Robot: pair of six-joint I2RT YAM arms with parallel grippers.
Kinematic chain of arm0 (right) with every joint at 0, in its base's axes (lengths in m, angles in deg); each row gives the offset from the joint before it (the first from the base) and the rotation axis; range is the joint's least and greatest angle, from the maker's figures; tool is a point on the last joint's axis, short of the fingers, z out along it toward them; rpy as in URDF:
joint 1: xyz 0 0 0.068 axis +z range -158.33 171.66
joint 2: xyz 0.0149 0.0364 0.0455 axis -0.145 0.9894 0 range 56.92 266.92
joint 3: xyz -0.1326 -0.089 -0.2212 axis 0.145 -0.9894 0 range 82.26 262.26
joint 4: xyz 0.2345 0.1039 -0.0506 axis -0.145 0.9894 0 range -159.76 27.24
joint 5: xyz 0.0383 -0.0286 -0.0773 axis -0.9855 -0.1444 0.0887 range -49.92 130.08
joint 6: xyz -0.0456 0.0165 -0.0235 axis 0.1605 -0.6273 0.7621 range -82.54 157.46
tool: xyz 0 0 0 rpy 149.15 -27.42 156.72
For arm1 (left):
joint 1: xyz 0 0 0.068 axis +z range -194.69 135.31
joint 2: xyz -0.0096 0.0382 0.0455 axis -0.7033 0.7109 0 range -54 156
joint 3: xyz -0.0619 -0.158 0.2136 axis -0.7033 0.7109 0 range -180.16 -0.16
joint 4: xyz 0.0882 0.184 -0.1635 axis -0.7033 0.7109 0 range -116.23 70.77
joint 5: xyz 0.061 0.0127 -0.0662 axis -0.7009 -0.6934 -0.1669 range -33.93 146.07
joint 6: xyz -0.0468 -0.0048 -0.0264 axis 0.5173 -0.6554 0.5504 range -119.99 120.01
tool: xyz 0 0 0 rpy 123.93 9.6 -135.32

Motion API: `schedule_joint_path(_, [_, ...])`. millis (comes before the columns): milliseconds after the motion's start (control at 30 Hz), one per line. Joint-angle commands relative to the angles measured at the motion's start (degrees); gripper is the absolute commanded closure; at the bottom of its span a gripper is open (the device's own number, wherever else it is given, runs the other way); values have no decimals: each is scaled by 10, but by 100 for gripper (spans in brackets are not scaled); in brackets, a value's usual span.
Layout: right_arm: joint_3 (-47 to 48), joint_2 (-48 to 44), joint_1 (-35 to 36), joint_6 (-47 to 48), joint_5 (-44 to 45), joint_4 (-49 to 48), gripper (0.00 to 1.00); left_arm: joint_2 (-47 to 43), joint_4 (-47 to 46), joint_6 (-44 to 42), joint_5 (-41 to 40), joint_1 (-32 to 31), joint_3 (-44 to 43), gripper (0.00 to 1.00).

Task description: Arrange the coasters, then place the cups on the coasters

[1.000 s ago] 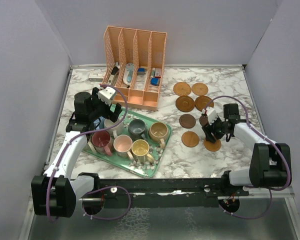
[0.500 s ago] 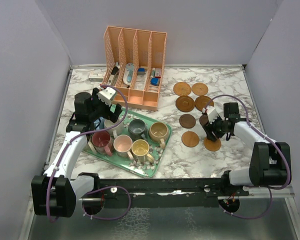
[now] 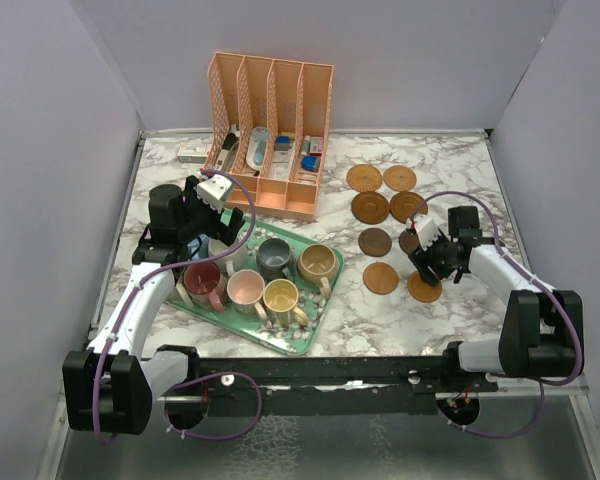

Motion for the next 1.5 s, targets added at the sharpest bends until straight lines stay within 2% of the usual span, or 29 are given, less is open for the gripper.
schedule_joint_path(0, [14,23,1,-14,19,-24,39,-5,4,-2,20,-4,4,1])
schedule_joint_path(1467, [45,82,1,-56,27,-89,39,-3,5,-6,17,-4,4,1])
